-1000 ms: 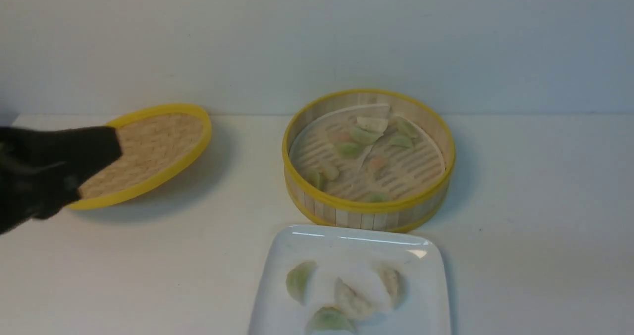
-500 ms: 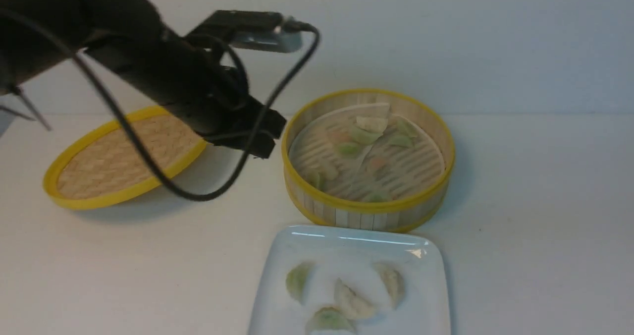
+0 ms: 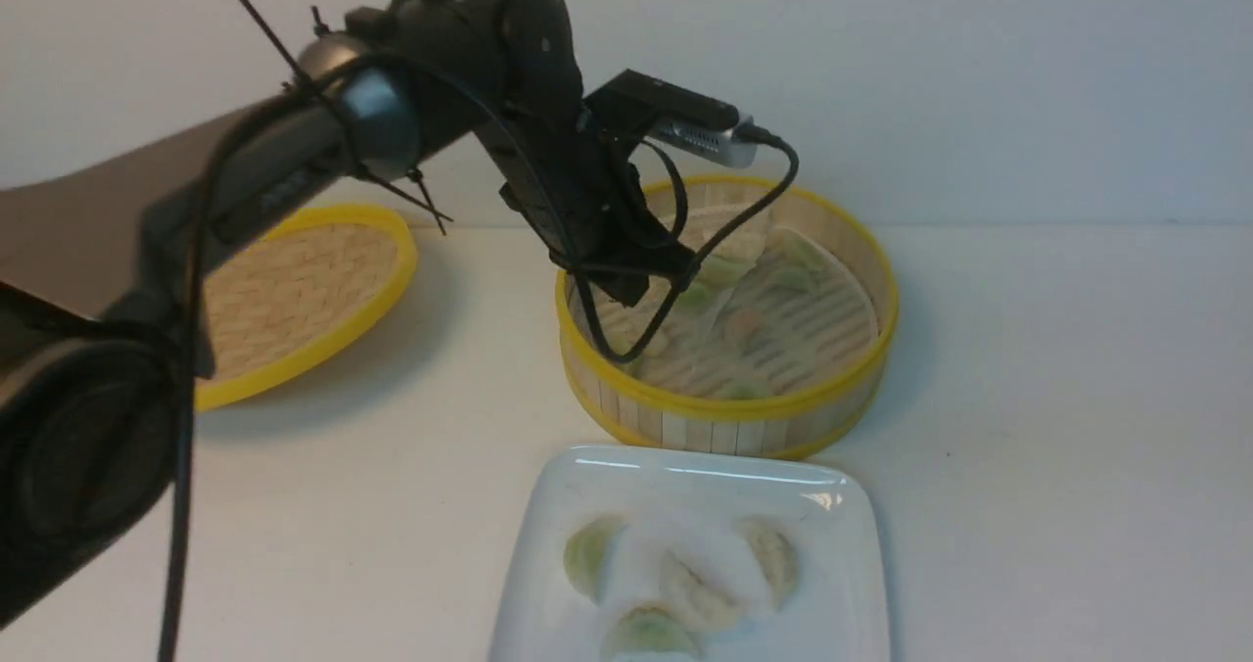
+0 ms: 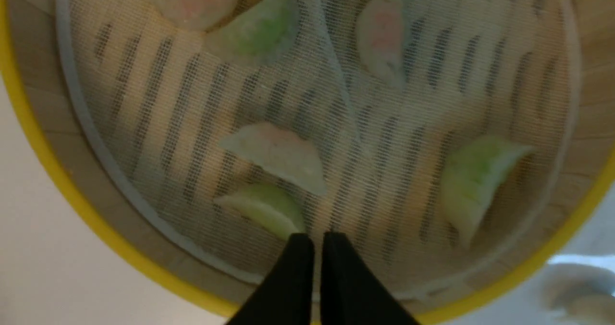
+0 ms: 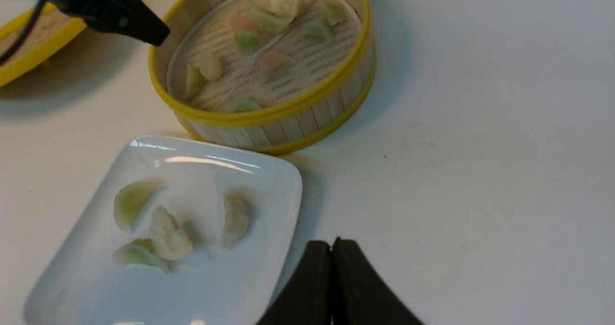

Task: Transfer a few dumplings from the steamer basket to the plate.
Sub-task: Use the left arm to grab a dumpling from the steamer, then use the left arm to put the dumpling into the plate, then use the right arm to grab a dumpling from inside the steamer

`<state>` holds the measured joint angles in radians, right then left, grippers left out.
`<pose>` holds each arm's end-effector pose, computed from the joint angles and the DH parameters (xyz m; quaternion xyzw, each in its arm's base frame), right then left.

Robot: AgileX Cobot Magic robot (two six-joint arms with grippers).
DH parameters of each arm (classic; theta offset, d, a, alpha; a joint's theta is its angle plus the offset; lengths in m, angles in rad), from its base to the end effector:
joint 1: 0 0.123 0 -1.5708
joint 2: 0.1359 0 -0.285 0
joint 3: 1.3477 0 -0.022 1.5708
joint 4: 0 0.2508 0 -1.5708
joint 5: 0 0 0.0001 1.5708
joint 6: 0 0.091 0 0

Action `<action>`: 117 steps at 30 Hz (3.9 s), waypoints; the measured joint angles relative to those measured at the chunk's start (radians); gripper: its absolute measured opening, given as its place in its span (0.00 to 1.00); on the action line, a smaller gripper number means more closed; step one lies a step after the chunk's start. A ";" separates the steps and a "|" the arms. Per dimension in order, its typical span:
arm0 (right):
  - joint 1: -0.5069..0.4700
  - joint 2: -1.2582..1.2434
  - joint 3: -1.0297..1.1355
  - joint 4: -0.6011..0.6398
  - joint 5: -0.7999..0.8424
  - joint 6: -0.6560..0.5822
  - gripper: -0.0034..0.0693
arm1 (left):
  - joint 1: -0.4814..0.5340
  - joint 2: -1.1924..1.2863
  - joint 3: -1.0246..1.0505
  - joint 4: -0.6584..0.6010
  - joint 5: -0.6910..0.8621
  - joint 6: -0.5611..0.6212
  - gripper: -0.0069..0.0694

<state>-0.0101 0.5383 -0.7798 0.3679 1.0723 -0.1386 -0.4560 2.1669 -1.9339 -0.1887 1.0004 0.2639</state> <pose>0.0731 0.0280 0.3461 -0.0423 0.8994 0.1524 0.4076 0.4241 -0.2240 0.2387 0.3119 0.9225 -0.1079 0.2003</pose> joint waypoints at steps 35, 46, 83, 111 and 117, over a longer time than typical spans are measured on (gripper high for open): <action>0.000 0.000 0.000 0.000 0.000 0.000 0.03 | -0.026 0.066 -0.021 0.081 -0.120 -0.017 0.56; 0.000 0.000 0.000 0.035 0.000 0.000 0.03 | -0.026 -0.188 -0.022 0.062 0.186 -0.017 0.56; 0.000 0.000 0.000 0.041 0.004 -0.040 0.03 | -0.189 0.034 0.207 -0.045 0.096 -0.028 0.69; 0.032 0.559 -0.337 0.186 0.053 -0.260 0.03 | -0.188 -0.607 0.259 0.116 0.231 -0.227 0.08; 0.174 0.791 -0.489 0.123 0.024 -0.250 0.03 | -0.188 -0.873 0.523 0.116 0.138 -0.256 0.08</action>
<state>0.1636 1.3296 -1.2687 0.4913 1.0959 -0.3889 -0.6443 1.2937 -1.4106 -0.0725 1.1379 0.0082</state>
